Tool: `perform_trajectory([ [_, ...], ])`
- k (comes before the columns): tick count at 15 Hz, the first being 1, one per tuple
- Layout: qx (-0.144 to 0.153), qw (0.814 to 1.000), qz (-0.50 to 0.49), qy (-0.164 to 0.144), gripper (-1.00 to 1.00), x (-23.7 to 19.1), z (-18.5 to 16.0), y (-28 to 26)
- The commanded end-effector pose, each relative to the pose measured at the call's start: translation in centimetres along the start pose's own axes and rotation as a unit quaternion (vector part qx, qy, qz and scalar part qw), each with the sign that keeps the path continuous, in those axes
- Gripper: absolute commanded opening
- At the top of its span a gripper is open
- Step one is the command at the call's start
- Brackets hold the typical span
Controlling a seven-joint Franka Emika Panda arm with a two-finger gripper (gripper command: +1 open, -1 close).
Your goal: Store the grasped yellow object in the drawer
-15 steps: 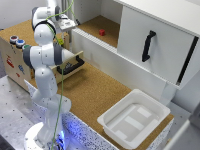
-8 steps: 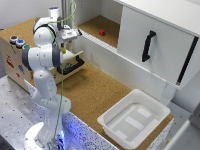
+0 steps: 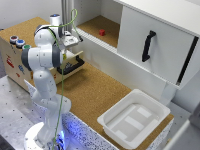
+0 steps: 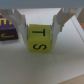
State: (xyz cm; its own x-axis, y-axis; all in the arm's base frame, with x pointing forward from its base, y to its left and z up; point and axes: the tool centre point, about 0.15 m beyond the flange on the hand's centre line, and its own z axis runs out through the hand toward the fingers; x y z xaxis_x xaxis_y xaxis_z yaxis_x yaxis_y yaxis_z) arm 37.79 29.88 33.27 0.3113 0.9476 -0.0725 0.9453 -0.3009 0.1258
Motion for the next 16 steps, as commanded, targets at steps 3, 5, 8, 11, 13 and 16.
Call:
perform_trajectory([
  [3,-0.013,0.997,0.001,0.072,1.0,-2.0,0.0,1.1],
  [5,-0.016,0.997,0.009,0.072,1.0,-1.9,-0.2,1.4],
  [8,-0.02,0.996,0.027,0.079,1.0,-1.5,-1.3,1.4],
  [11,-0.028,0.994,0.049,0.092,1.0,-1.3,-3.1,0.9],
  [13,-0.034,0.992,0.072,0.101,1.0,-1.4,-5.0,0.8],
  [16,-0.032,0.989,0.091,0.108,1.0,-1.4,-6.5,1.1],
])
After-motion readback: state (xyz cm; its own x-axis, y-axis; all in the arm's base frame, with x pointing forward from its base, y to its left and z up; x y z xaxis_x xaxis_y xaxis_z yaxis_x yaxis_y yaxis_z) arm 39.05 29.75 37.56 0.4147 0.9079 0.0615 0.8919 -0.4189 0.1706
